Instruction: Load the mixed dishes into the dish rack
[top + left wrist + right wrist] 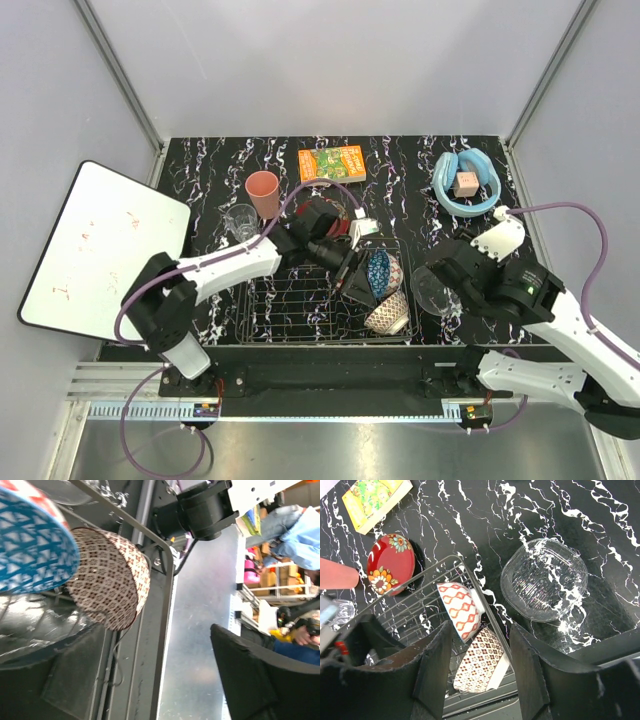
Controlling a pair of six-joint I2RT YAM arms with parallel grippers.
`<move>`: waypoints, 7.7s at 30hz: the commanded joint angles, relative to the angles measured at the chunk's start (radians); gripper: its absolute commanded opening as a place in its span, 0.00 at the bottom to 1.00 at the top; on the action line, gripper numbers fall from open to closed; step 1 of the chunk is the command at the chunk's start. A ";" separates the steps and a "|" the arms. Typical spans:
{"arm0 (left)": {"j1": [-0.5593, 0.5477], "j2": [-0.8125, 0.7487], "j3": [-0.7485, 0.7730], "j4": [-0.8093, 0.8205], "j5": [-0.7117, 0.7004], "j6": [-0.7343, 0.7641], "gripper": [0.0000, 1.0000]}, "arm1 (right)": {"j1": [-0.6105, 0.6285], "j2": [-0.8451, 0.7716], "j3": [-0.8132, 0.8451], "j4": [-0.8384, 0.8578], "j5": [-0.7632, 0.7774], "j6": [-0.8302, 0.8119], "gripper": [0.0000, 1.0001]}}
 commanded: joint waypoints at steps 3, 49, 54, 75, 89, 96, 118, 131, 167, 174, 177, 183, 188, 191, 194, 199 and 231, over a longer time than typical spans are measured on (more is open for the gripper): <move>-0.045 0.069 0.007 0.123 0.018 -0.083 0.86 | 0.001 -0.058 -0.027 -0.050 0.030 0.016 0.57; -0.038 0.146 -0.207 0.906 0.059 -0.827 0.00 | 0.000 -0.046 -0.426 0.107 -0.275 0.041 0.48; -0.025 0.144 -0.229 0.849 0.030 -0.782 0.00 | 0.000 -0.039 -0.461 0.124 -0.347 0.029 0.47; -0.045 0.193 -0.106 0.889 0.021 -0.893 0.00 | 0.000 -0.077 -0.506 0.181 -0.395 0.030 0.40; -0.113 0.218 -0.178 1.192 -0.011 -1.185 0.00 | 0.001 -0.102 -0.539 0.200 -0.415 0.053 0.36; -0.061 0.219 -0.189 1.134 -0.011 -1.136 0.00 | 0.038 -0.085 -0.553 0.224 -0.496 0.026 0.27; -0.010 0.156 -0.093 0.507 -0.028 -0.730 0.48 | 0.189 0.006 -0.464 0.260 -0.432 0.009 0.27; 0.113 0.031 0.188 -0.014 0.107 -0.221 0.99 | 0.190 0.016 -0.380 0.204 -0.355 -0.014 0.33; 0.355 0.377 0.596 -0.880 -0.597 0.516 0.99 | 0.190 -0.135 -0.490 0.196 -0.292 0.049 0.27; 0.283 0.345 0.627 -0.892 -0.516 0.487 0.99 | 0.192 -0.161 -0.509 0.181 -0.283 0.066 0.27; 0.237 0.247 0.592 -0.917 -0.455 0.490 0.99 | 0.190 -0.160 -0.502 0.167 -0.277 0.067 0.27; 0.231 0.065 0.495 -0.923 -0.231 0.466 0.99 | 0.190 -0.149 -0.501 0.164 -0.269 0.070 0.28; 0.226 -0.023 0.361 -0.869 0.013 0.438 0.99 | 0.190 -0.112 -0.489 0.165 -0.257 0.075 0.28; 0.167 -0.029 0.322 -0.845 0.053 0.528 0.99 | 0.192 -0.085 -0.484 0.177 -0.255 0.081 0.28; 0.090 0.016 0.325 -0.845 0.010 0.663 0.99 | 0.190 -0.060 -0.478 0.188 -0.254 0.081 0.27; 0.042 0.104 0.401 -0.846 -0.046 0.806 0.99 | 0.190 -0.071 -0.472 0.182 -0.255 0.075 0.27; 0.042 0.277 0.366 -0.639 -0.007 0.699 0.86 | 0.192 -0.157 -0.506 0.179 -0.255 0.092 0.23</move>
